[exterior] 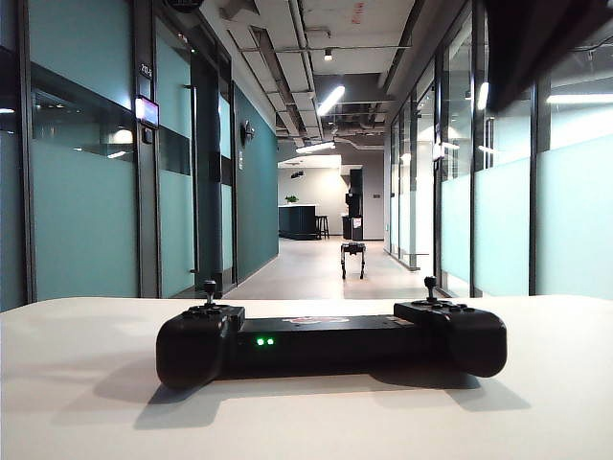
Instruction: Push the left joystick on the remote control sitting on the white table forward to make the robot dog walk in a straight line until it approaches the door.
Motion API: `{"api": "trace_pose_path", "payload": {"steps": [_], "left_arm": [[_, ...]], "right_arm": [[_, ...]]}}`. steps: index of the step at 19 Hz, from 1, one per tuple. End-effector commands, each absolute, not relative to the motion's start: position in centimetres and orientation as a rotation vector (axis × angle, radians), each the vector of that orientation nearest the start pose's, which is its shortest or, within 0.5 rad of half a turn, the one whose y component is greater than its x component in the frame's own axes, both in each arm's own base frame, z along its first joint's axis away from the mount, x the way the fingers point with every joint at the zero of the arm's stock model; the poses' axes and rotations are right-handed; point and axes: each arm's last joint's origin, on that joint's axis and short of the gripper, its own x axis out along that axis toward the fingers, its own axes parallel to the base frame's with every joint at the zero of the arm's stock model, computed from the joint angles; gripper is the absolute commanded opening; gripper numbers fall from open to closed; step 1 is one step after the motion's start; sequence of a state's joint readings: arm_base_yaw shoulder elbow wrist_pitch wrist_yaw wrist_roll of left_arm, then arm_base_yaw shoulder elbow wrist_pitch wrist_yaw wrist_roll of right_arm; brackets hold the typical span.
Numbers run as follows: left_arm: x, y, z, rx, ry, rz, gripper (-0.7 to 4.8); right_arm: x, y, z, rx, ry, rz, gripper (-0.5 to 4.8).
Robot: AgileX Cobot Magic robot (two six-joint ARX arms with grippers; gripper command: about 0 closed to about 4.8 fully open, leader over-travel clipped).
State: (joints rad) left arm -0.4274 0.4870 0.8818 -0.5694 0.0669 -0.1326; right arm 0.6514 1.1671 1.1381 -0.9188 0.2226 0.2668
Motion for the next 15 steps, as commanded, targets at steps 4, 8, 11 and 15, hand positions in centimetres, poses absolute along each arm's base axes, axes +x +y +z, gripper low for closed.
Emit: {"api": "trace_pose_path", "payload": {"steps": [4,8,11,15], "left_arm": [[6.9,-3.4,31.9,-0.103,0.144,-0.483,-0.06],[6.6,-3.2,29.9,-0.082,0.108,-0.470,-0.06],[6.7,-3.1,28.9,-0.032,0.051,-0.446,-0.06],[6.9,-3.2,27.7,-0.012,0.069,-0.446,-0.06]], "right_arm": [[16.1,11.3,31.8,-0.106,0.573,0.328,-0.01],[15.1,10.6,30.4,-0.077,0.456,0.357,-0.01],[15.0,10.5,30.4,-0.078,0.455,0.352,-0.01],[15.0,10.5,30.3,-0.079,0.457,0.352,-0.01]]}}
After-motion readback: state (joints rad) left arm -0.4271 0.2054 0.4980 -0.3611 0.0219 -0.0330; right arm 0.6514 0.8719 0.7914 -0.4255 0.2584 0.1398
